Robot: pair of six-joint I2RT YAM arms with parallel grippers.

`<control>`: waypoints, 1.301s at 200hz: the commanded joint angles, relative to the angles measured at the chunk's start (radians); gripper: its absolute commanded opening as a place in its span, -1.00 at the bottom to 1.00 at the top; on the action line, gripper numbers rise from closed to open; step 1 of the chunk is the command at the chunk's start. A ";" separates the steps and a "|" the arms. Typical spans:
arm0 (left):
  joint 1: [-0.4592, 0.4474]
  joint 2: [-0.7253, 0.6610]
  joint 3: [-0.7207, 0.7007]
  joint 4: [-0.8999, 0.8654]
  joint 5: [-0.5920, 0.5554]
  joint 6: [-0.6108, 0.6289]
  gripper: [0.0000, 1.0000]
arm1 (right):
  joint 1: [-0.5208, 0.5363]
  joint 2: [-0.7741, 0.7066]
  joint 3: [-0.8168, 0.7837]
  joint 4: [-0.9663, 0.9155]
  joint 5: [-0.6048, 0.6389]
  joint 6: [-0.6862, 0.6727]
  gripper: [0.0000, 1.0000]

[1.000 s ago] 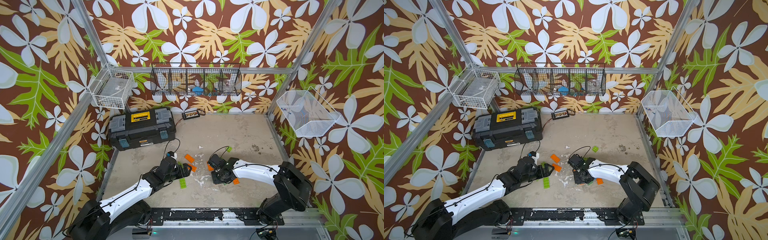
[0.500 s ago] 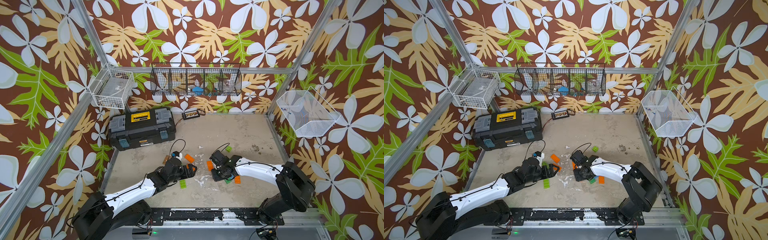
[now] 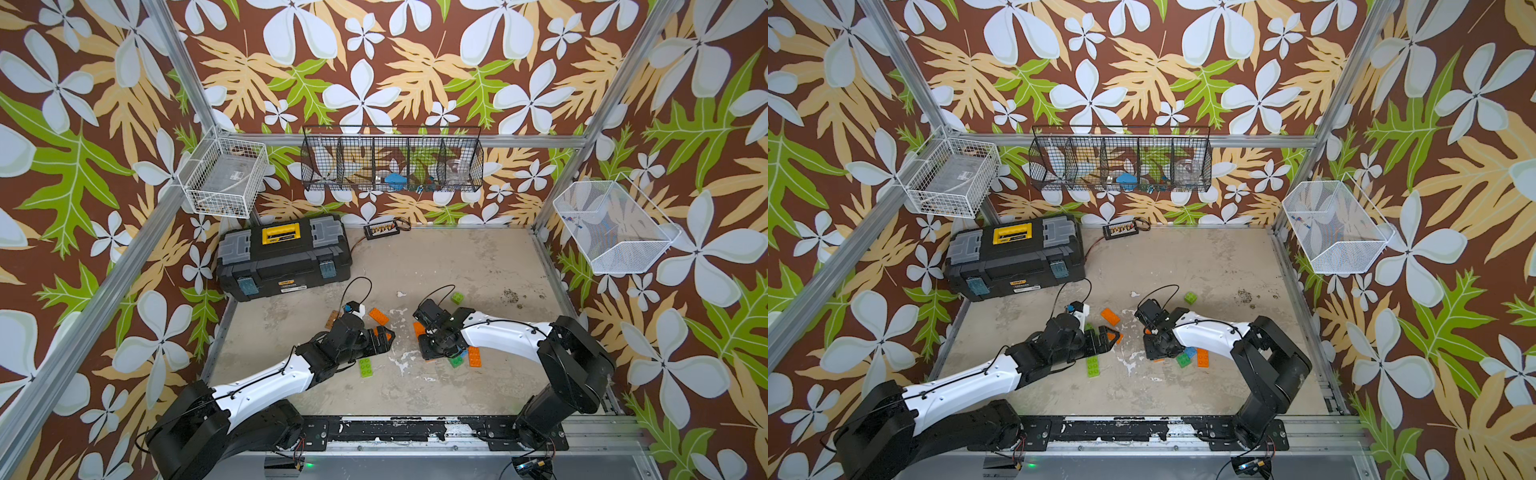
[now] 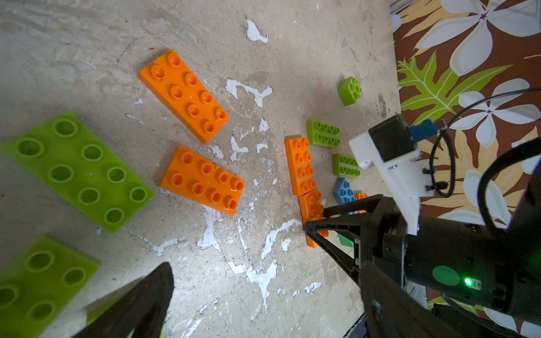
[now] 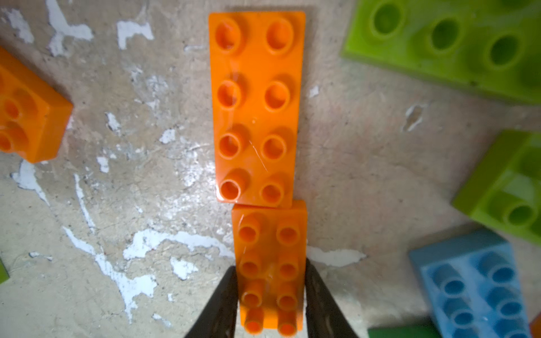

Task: Assemble a small pinwheel with lego
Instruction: Assemble the lego brick at the center of the board.

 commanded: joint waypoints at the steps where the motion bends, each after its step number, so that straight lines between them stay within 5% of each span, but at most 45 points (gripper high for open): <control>1: -0.001 0.006 0.008 0.009 -0.007 0.006 0.99 | 0.001 0.012 0.005 -0.002 0.007 0.018 -0.23; 166: -0.001 -0.031 0.000 -0.023 -0.030 0.009 0.99 | 0.020 0.045 0.007 0.009 0.009 0.052 -0.08; 260: 0.003 -0.088 0.037 -0.109 -0.140 0.044 0.99 | 0.020 -0.019 0.004 -0.002 0.020 0.057 0.44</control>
